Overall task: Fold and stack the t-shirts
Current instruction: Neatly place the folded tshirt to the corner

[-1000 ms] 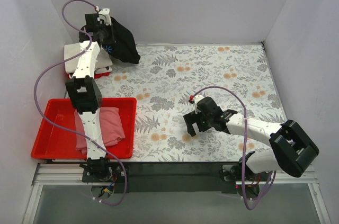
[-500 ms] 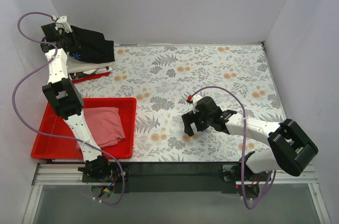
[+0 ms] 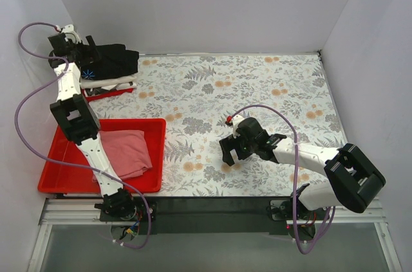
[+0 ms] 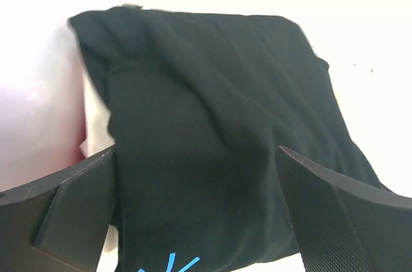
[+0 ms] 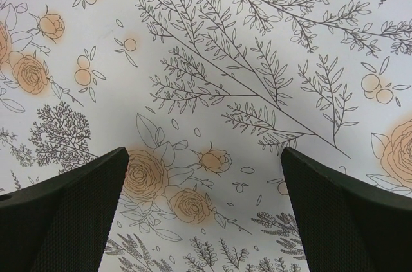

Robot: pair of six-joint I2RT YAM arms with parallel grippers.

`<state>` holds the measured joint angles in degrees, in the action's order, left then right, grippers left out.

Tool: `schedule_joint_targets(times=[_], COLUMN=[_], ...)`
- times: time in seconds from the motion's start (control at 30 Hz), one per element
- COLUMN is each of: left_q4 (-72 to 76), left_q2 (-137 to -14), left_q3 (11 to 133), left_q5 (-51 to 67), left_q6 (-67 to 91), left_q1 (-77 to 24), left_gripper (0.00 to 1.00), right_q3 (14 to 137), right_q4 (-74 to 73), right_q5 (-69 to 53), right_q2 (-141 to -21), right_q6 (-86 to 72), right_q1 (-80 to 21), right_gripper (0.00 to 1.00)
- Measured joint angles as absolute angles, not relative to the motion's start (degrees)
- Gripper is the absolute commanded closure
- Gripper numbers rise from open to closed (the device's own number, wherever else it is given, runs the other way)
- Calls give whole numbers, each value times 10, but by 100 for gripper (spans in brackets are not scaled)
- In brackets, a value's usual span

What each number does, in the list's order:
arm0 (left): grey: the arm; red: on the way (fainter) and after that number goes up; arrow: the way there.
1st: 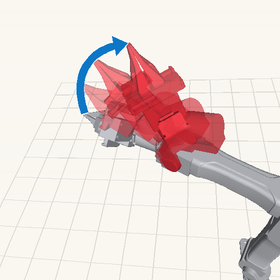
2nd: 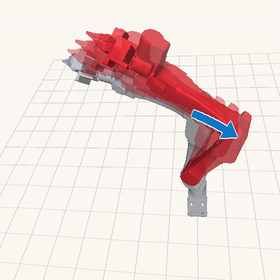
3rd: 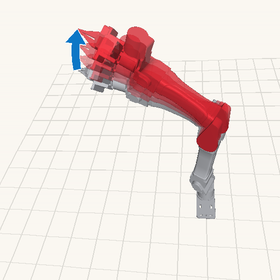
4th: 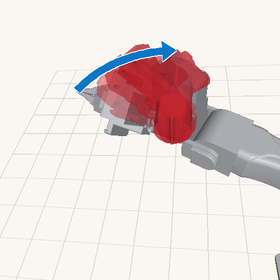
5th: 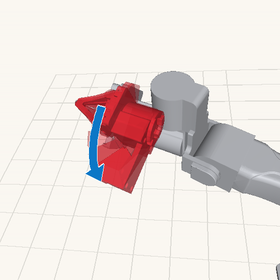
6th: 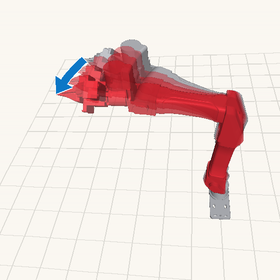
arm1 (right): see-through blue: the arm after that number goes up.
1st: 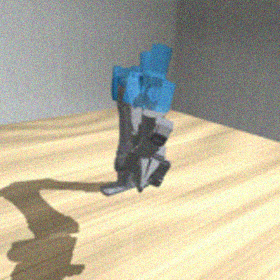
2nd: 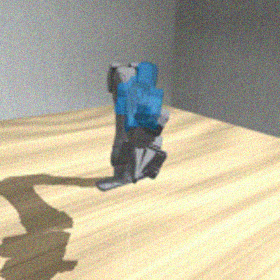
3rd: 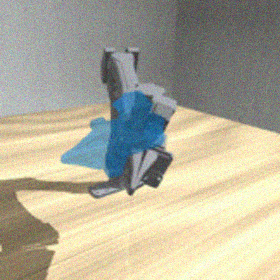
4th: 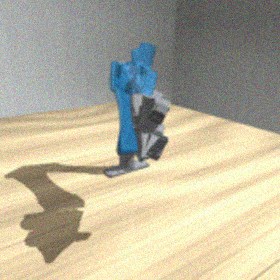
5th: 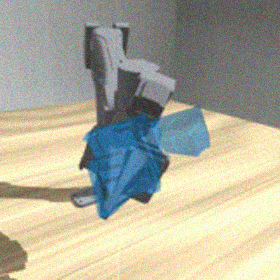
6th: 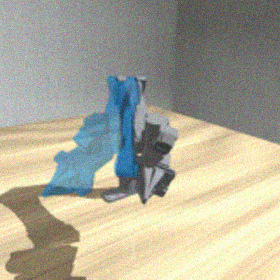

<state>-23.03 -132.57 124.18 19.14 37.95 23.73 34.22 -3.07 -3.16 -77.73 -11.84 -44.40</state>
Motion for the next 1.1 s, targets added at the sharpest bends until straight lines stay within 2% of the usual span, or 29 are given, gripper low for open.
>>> schedule_joint_targets(times=[0.2,0.4,0.5,0.8,0.93,1.1], left_q4=[-219,-215,-197,-52,-29,-53], left_q2=[-1311,-1235,-1134,-722,-627,-573], left_q3=[1213,1139,1051,709,593,471], left_q5=[126,21,-15,-86,-101,-129], left_q6=[392,420,460,541,565,597], left_q1=[229,176,140,-7,-92,-150], left_gripper=[7,7,7,7,8,9], right_q3=[343,345,351,406,434,456], right_q4=[-32,-54,-70,-77,-77,-76], right_q5=[-32,-19,-4,29,31,21], right_q2=[-777,-763,-744,-710,-710,-711], right_q6=[-119,-120,-120,-111,-100,-87], right_q1=[-444,-444,-444,-394,-333,-239], right_gripper=[4,2,2,2,2,2])
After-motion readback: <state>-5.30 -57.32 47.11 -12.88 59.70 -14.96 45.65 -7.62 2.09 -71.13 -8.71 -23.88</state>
